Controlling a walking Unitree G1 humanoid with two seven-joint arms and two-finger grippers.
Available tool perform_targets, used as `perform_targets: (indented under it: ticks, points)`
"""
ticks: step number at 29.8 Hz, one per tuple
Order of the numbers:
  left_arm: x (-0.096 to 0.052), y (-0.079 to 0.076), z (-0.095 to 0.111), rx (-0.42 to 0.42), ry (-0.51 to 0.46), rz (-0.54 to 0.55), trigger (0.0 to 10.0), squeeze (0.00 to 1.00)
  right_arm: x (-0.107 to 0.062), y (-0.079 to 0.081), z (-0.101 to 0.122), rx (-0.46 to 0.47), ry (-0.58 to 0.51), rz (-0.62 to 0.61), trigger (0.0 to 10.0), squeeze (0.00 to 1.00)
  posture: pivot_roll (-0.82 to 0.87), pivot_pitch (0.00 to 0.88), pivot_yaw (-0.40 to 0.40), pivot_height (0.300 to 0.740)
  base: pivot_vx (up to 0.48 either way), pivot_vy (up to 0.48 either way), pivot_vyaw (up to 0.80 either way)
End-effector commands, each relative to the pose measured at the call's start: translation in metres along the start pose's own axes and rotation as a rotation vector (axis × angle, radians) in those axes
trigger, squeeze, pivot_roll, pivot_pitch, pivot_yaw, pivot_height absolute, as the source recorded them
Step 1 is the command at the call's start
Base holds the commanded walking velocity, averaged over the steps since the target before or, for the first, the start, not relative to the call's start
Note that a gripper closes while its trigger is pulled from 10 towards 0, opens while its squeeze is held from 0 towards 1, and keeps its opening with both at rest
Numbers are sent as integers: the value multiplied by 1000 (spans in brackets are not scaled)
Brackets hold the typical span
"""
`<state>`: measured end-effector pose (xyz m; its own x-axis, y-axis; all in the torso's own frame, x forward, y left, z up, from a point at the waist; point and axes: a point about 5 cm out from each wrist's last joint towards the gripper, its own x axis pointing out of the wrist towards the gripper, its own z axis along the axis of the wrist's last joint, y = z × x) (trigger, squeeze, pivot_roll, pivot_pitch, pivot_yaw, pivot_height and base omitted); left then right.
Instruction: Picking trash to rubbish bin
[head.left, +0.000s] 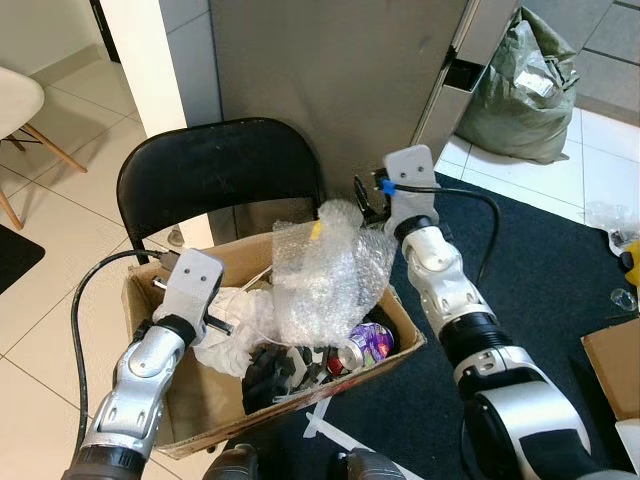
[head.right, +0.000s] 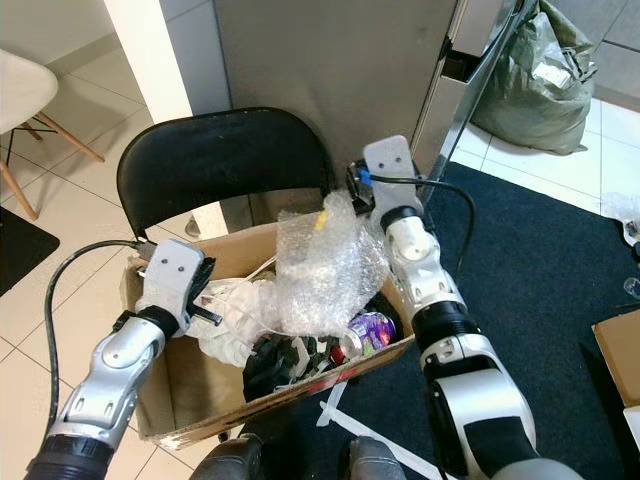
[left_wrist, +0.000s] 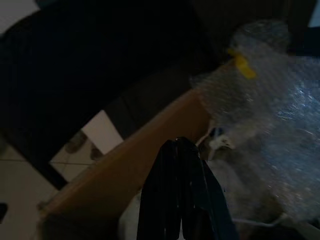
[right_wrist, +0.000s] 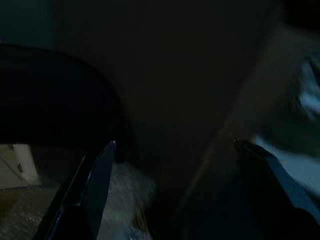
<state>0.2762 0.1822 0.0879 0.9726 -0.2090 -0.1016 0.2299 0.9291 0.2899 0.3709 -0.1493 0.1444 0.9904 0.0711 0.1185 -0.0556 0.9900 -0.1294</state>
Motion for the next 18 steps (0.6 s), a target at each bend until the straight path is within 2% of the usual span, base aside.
perform_targets:
  ticks: [1, 2, 5, 12, 18]
  points:
    - [0, 2, -4, -1, 16, 28, 10000, 0, -7, -14, -15, 45, 70, -76, 10000, 0, 83, 51, -54, 740, 0, 0, 0]
    - [1, 3, -4, -8, 22, 44, 10000, 0, -8, -17, -18, 56, 85, -95, 10000, 0, 83, 51, -54, 740, 0, 0, 0]
    - [2, 13, -1, -27, -9, 187, 10000, 0, -26, -32, -39, 110, 138, -117, 10000, 0, 78, 45, -58, 740, 0, 0, 0]
    - [2, 13, 0, -105, -19, 243, 10000, 0, -43, -23, -51, 85, 146, -43, 10000, 0, 72, 36, -58, 740, 0, 0, 0]
    - [4, 12, -1, -142, -16, 270, 10000, 0, -44, -17, -52, 84, 151, -19, 10000, 0, 68, 36, -60, 740, 0, 0, 0]
